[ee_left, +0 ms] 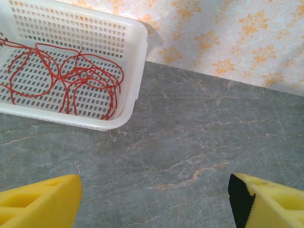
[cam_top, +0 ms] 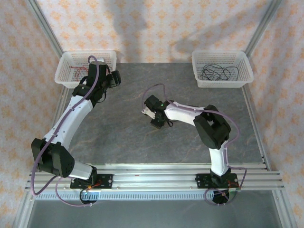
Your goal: Untangle the cables
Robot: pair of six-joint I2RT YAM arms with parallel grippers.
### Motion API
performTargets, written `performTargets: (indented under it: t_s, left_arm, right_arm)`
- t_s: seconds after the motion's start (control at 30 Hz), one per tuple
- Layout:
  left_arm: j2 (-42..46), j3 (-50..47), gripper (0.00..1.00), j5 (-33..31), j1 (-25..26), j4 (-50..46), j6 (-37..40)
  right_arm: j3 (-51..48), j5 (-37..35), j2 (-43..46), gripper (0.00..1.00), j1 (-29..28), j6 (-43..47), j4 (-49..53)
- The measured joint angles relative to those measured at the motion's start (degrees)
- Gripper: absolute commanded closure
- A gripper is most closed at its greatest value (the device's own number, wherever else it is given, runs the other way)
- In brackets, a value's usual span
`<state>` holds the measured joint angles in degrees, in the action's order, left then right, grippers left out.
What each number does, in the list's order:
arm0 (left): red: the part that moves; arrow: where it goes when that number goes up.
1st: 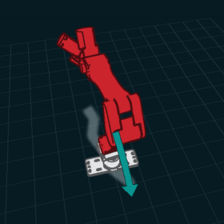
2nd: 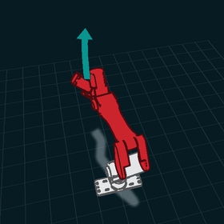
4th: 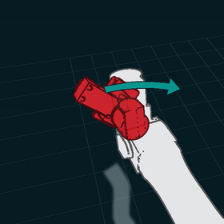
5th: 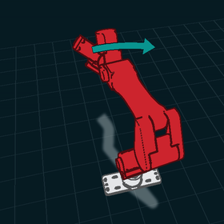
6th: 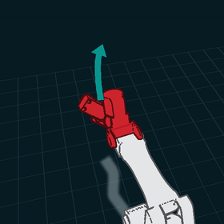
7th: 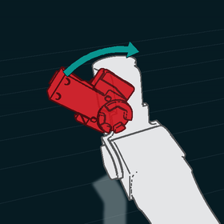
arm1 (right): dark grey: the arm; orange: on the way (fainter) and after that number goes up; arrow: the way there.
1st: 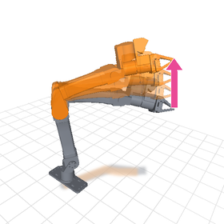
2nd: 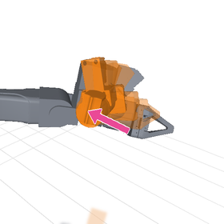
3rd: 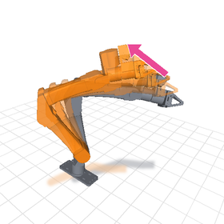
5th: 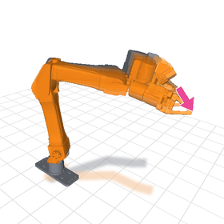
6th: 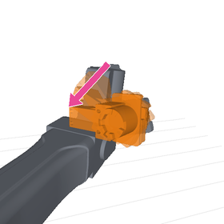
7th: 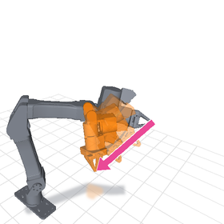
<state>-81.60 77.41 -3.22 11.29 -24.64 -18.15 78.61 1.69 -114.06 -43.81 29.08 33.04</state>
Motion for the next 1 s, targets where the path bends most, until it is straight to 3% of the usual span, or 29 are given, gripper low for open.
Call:
performTargets:
  t_s: [0.27,0.57,0.8,1.0]
  left_arm:
    - [0.00,0.00,0.17,0.00,0.26,-0.02,0.00]
    - [0.52,-0.02,0.22,-0.17,1.97,-0.39,0.00]
    - [2.91,-1.03,0.24,-0.66,5.70,-0.24,-0.33]
    - [6.60,-8.68,0.24,-0.57,12.61,5.79,-0.39]
  right_arm:
    - [6.32,4.83,-4.20,0.59,3.78,2.54,1.55]
    - [8.96,12.72,-6.34,1.00,6.60,3.50,2.89]
    - [4.33,13.44,-2.60,1.00,6.69,-0.20,-1.84]
    - [4.07,14.23,9.05,1.00,7.32,-9.40,-7.32]
